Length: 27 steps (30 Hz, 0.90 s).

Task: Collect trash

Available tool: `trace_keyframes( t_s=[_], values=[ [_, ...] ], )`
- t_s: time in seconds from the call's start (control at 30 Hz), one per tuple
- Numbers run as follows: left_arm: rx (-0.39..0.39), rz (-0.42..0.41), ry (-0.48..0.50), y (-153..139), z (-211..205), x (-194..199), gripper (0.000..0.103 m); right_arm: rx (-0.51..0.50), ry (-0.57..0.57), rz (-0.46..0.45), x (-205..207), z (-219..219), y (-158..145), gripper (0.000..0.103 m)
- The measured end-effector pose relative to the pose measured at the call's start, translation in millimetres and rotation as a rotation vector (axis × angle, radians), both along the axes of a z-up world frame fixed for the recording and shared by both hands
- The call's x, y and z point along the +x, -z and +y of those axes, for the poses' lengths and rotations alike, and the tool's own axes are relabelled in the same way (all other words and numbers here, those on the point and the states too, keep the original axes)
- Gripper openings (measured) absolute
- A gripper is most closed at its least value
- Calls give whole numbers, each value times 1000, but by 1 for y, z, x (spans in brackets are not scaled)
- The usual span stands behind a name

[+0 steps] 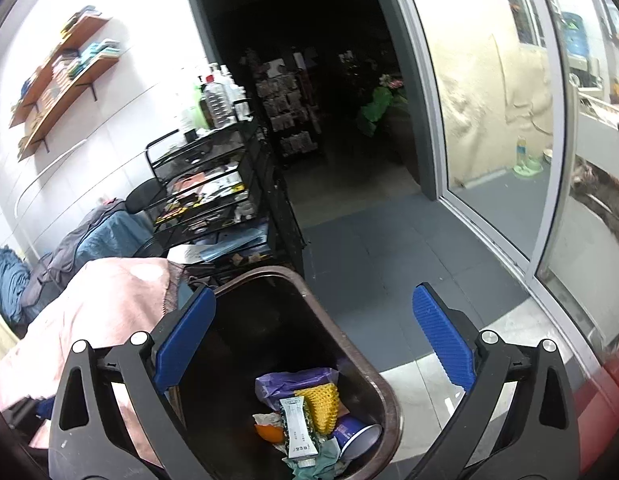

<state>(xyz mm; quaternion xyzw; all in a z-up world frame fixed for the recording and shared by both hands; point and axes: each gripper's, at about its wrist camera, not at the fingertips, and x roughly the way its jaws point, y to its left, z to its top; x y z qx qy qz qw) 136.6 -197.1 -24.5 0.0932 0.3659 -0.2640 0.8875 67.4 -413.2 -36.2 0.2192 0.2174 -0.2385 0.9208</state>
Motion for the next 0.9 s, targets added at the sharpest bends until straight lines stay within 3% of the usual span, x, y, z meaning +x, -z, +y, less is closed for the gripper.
trace_keyframes(
  t_s=[0.57, 0.9],
  values=[
    [-33, -233, -232, -32, 101, -53, 93, -187, -179, -90, -5, 96, -18, 97],
    [-94, -339, -347, -42, 160, -84, 97, -262, -277, -154, -29, 164, -20, 97]
  ],
)
